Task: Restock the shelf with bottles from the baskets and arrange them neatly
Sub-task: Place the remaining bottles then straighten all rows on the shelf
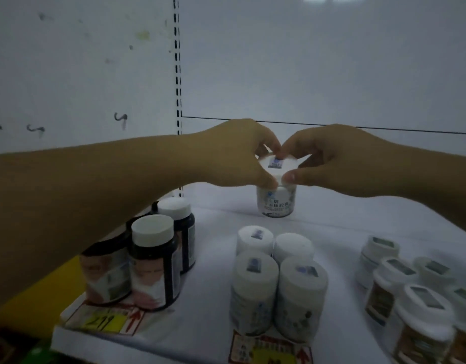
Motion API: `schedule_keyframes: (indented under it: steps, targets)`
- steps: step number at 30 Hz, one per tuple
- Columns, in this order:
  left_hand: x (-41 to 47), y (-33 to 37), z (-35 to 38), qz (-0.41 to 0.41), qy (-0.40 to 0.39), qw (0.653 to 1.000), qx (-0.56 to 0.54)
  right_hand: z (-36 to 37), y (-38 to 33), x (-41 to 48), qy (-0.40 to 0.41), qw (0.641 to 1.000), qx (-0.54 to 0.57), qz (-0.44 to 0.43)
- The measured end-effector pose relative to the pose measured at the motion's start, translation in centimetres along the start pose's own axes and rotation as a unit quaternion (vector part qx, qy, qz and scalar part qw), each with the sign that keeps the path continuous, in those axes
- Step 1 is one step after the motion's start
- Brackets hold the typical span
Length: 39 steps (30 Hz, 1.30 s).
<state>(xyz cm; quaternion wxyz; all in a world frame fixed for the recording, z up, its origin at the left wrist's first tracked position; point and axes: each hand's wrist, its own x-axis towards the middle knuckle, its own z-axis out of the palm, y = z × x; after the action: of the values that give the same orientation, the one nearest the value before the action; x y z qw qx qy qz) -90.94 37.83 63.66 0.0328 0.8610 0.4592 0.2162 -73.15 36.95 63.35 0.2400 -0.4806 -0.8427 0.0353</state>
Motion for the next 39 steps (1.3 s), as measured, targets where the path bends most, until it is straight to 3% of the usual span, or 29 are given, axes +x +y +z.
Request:
schedule_keyframes:
  steps: [2,6,10,15,20,22,24,29,33,39]
  targets:
    - [1.8,-1.0,0.2,0.009,-0.016,0.999,0.043,1.0,0.6,1.4,0.017,0.999,-0.016,0.022]
    - [4.6,-2.9,1.9,-0.037,-0.149,0.987,-0.042,3.7,2.4,3.1,0.005,0.994,0.052,0.092]
    - [5.4,-4.3,4.1,-0.05,-0.243,0.967,-0.058,6.6,4.0,3.4,-0.047,0.978,0.146,0.144]
    - [5.8,-4.6,5.9,-0.067,-0.313,0.947,-0.023,8.3,5.2,2.8,-0.098,0.964,0.185,0.162]
    - [5.4,-4.3,6.1,-0.065,-0.331,0.941,0.014,8.5,5.2,2.0,-0.122,0.96,0.185,0.174]
    - [5.6,-4.1,5.7,-0.045,-0.321,0.944,0.066,8.1,5.6,1.7,-0.093,0.973,0.129,0.17]
    - [6.3,-3.8,5.3,-0.006,-0.26,0.956,0.139,6.9,6.6,1.2,-0.048,0.986,-0.034,0.154]
    - [8.1,-1.6,5.0,-0.001,-0.151,0.976,0.158,1.9,9.3,-2.4,-0.061,0.944,-0.286,0.156]
    - [7.8,3.4,5.1,0.003,-0.121,0.978,0.168,-1.3,9.8,-7.2,-0.052,0.938,-0.294,0.178]
    - [4.8,15.0,6.3,0.072,-0.084,0.981,0.16,-5.9,9.7,-18.4,-0.029,0.936,-0.29,0.199]
